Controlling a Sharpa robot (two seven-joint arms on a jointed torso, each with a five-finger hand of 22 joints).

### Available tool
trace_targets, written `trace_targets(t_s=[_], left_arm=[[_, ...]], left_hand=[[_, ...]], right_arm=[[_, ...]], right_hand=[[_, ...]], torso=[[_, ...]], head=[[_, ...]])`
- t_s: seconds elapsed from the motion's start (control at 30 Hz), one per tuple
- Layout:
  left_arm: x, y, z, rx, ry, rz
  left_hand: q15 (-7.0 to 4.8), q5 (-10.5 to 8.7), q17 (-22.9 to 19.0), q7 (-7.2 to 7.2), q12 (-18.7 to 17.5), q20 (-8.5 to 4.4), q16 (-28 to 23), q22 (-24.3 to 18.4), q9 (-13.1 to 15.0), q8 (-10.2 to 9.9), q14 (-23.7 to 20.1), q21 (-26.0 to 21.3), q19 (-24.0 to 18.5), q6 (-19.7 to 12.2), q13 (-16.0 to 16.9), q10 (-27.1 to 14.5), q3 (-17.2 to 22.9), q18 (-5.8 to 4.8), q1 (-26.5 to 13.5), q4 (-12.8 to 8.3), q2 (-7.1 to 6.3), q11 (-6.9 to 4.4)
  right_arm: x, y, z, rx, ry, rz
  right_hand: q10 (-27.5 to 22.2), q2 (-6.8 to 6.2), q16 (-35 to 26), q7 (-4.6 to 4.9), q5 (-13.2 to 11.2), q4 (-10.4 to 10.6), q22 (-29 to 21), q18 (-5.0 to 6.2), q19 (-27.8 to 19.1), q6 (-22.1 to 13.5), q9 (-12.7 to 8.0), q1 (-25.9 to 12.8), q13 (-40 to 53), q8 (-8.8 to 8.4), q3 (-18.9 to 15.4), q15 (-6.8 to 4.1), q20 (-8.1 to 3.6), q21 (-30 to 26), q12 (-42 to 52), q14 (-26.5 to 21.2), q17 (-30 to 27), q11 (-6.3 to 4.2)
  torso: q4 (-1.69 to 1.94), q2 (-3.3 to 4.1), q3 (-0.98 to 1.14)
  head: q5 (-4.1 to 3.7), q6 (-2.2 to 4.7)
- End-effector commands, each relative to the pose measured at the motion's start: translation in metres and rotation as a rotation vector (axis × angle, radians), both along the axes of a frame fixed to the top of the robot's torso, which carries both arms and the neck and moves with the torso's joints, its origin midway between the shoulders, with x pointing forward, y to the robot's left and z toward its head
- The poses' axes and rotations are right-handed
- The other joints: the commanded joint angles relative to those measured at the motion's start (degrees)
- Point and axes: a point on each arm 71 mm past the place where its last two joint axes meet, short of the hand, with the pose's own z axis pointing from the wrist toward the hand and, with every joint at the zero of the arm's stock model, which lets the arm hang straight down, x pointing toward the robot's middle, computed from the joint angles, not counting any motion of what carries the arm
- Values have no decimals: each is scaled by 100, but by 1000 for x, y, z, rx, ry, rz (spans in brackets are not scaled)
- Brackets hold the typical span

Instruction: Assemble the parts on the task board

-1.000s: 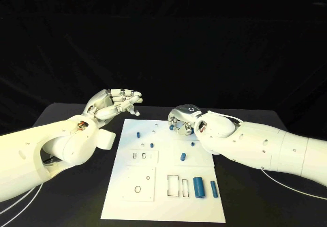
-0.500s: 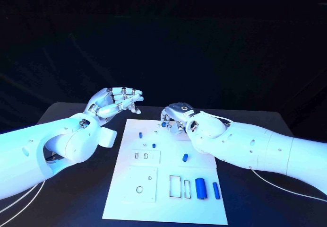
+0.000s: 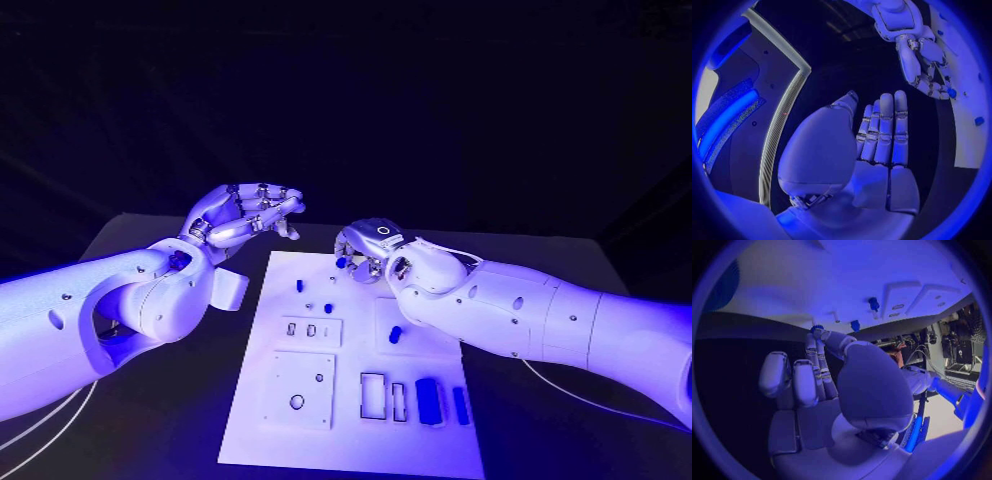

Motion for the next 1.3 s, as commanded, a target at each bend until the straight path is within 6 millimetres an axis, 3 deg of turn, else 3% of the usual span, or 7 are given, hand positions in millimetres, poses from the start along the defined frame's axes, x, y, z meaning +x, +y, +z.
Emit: trace_targets(t_s=[0.03,0.27,0.87,1.07,1.3], left_arm=[[0,-3,3,-9,-14,-23],[0,-3,7,-8,-22,-26],[1,-5,9,-6,-24,-31],[1,-5,9,-5,-24,-31],[1,-4,10,-4,-24,-29]], left_hand=[[-9,-21,0,9,-29,5,22,9,6,-26,-41,32,-30,-54,7,-38,23,57,-57,8,1,13],[-8,-23,0,10,-29,6,22,10,6,-28,-44,33,-35,-60,8,-42,23,57,-57,7,-2,14],[-6,-26,-1,12,-30,8,22,11,6,-33,-49,35,-41,-69,9,-47,21,57,-60,8,-5,16],[-4,-28,-2,14,-30,10,23,12,7,-36,-53,37,-46,-76,10,-52,20,57,-62,8,-7,18],[-4,-28,-2,14,-30,10,23,12,7,-36,-53,37,-46,-76,10,-52,20,57,-62,8,-7,18]], right_arm=[[1,0,-1,-7,-11,-6],[5,0,-4,-20,-3,-18],[9,1,-6,-35,4,-21],[9,3,-7,-34,24,-4],[8,4,-7,-26,35,8]], right_hand=[[-43,-16,20,3,-17,25,10,-105,8,-27,11,-56,-7,13,-4,24,38,28,-24,194,13,12],[-56,-25,24,6,-27,26,7,-104,3,-41,15,-65,-8,6,-5,28,42,24,-26,194,13,16],[-103,-48,32,18,-72,41,-20,-96,-22,-84,31,-99,-11,-15,-6,41,54,0,-32,191,7,30],[-614,-203,-39,136,7,106,-208,-53,-175,-387,22,-220,-161,-241,74,159,155,-167,-48,124,-174,175],[-817,-261,-94,157,20,117,-314,-26,-251,-507,13,-234,-246,-350,89,196,195,-259,-47,87,-288,218]], torso=[[20,22,0],[38,54,-12],[25,58,-13],[24,58,-15],[26,55,-16]], head=[[5,-2],[-22,6],[-26,5],[-32,1],[-37,3]])
